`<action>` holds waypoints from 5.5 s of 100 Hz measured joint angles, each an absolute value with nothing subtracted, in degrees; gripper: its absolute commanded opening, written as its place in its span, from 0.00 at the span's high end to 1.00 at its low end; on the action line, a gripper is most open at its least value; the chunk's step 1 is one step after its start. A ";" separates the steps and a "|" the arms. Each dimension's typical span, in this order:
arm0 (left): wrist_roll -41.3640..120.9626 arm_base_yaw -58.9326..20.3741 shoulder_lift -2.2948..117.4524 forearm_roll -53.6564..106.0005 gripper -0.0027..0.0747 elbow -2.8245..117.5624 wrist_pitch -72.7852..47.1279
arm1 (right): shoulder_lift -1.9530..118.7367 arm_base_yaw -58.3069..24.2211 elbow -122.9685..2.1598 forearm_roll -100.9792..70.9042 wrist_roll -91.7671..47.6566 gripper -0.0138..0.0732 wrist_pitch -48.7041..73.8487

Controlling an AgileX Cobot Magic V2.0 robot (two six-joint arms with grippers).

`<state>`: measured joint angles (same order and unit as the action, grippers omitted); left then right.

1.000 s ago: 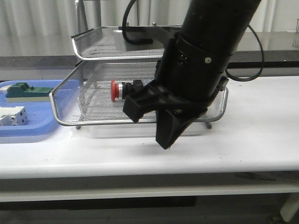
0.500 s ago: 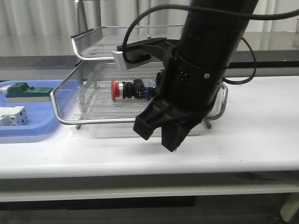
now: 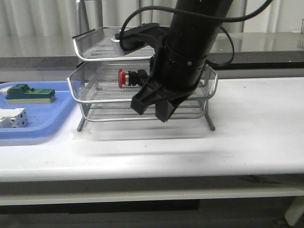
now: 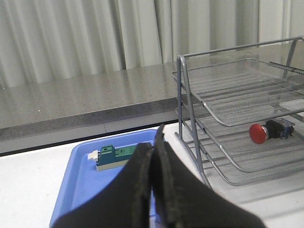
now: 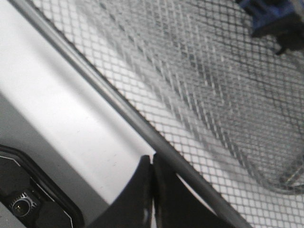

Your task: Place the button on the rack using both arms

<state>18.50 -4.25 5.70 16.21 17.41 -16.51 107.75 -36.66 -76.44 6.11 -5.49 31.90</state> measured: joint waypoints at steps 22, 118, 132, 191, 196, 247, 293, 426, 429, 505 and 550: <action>18.50 -4.25 5.70 16.21 0.99 17.41 -16.51 | 110.66 -32.97 -80.94 6.19 -5.61 0.91 32.44; 18.50 -4.25 5.70 16.21 0.99 17.41 -16.51 | 88.60 -28.62 -71.30 5.49 -1.34 0.91 38.73; 18.50 -4.25 5.70 16.21 0.99 17.41 -16.51 | 80.65 -23.92 -65.35 5.93 0.34 0.91 37.44; 18.50 -4.25 5.70 16.21 0.99 17.41 -16.51 | 39.85 -7.76 -36.64 6.34 4.84 0.91 29.87; 18.50 -4.25 5.70 16.21 0.99 17.41 -16.51 | 36.48 -7.09 -34.53 6.34 5.13 0.91 29.66; 18.50 -4.25 5.70 16.21 0.99 17.41 -16.51 | 20.42 -6.33 -27.31 6.34 5.35 0.91 30.71; 18.50 -4.25 5.70 16.21 0.99 17.41 -16.51 | 20.34 -6.40 -27.25 6.38 5.35 0.91 30.81; 18.50 -4.25 5.70 16.21 0.99 17.41 -16.51 | -0.50 -3.55 1.42 3.93 5.14 0.91 5.10; 18.50 -4.25 5.70 16.21 0.99 17.41 -16.51 | -0.50 -3.58 1.42 3.93 5.14 0.91 5.10; 18.50 -4.25 5.70 16.21 0.99 17.41 -16.51 | -0.50 -3.55 1.42 3.93 4.96 0.91 5.10; 18.50 -4.25 5.70 16.21 0.99 17.41 -16.51 | -0.50 -3.55 1.42 3.93 4.96 0.91 5.10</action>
<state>18.50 -4.25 5.70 16.21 17.41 -16.51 -0.50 -3.55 1.42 3.93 4.96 5.10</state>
